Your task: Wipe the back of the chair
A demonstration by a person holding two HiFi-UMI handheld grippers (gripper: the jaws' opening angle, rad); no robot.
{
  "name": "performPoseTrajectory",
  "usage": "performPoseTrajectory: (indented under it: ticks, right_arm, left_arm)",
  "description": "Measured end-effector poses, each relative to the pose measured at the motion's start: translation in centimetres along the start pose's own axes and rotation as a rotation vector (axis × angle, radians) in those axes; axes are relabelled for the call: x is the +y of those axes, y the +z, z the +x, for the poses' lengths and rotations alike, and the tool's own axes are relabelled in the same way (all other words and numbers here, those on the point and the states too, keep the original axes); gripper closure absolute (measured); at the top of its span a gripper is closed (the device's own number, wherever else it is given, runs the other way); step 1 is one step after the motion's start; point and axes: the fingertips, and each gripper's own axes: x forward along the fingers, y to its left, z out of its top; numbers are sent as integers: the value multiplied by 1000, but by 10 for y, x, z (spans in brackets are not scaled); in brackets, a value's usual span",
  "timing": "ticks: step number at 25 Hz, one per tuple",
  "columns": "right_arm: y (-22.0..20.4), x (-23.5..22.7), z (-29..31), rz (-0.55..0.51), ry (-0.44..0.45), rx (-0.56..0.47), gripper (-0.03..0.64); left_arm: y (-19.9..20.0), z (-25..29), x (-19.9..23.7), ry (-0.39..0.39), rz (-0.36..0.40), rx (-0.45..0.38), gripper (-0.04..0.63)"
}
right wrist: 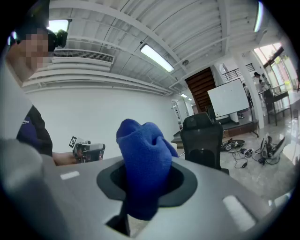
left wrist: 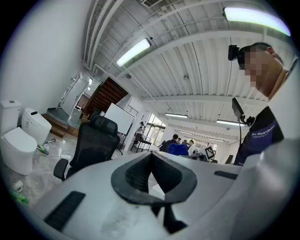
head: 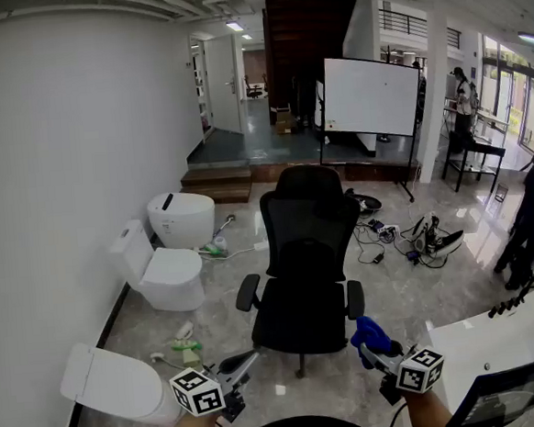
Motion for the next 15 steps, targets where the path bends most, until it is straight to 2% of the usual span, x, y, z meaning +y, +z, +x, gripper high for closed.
performPoseTrajectory:
  ticks: [5,9,15]
  right_arm:
    - [9,-22,-14,-27,20,15,506]
    - [18,-38,-12,-45,36,20,506]
    - [26,-48,23,-44,35,18,506]
  left_arm:
    - [-3,27,-8,24,15,-10,592]
    - [-5,46,-5,34,-6,-12,592]
    - [3,59,29,17,-15,-7,592]
